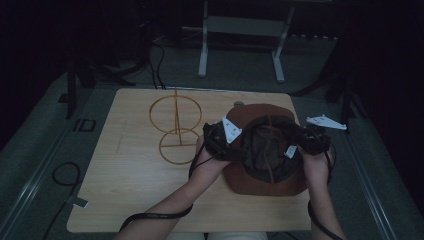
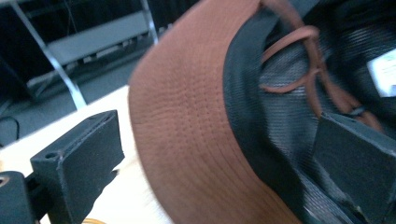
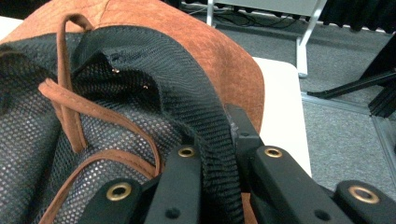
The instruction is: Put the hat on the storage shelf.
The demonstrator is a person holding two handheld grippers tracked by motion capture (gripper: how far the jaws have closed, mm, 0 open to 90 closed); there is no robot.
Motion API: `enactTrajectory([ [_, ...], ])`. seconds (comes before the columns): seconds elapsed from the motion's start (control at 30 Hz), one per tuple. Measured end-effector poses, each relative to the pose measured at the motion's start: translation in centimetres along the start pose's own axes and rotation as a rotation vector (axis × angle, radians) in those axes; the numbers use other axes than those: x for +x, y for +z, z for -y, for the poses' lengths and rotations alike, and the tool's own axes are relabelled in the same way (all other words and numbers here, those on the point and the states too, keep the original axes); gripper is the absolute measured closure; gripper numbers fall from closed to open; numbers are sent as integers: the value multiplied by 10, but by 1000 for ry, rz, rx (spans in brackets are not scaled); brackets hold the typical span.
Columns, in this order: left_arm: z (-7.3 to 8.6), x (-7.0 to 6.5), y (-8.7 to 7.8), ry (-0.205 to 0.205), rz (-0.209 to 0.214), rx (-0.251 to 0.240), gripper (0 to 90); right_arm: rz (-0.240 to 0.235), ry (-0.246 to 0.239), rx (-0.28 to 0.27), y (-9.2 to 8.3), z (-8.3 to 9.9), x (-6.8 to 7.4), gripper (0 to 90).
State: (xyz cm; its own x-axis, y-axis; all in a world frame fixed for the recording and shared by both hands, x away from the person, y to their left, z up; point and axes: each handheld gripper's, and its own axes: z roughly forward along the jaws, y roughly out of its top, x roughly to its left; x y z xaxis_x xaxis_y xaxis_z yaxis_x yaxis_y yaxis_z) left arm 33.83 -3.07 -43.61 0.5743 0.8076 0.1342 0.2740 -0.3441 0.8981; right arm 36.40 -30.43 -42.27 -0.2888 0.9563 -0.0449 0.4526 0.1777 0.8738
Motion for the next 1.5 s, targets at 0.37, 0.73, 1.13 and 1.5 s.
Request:
enactTrajectory([
  [0.37, 9, -7, 41, -12, -93, 80, 102, -59, 33, -86, -23, -4, 8, 850],
  [0.73, 20, 6, 60, -124, -48, 114, 541, -128, -29, -98, -34, -6, 31, 851],
  [1.13, 6, 17, 48, -93, -54, 84, 870, -133, -26, -86, -32, 14, 38, 837],
  [1.5, -15, 18, 33, -12, -100, 34, 872, -187, 18, -101, -42, 39, 30, 559],
])
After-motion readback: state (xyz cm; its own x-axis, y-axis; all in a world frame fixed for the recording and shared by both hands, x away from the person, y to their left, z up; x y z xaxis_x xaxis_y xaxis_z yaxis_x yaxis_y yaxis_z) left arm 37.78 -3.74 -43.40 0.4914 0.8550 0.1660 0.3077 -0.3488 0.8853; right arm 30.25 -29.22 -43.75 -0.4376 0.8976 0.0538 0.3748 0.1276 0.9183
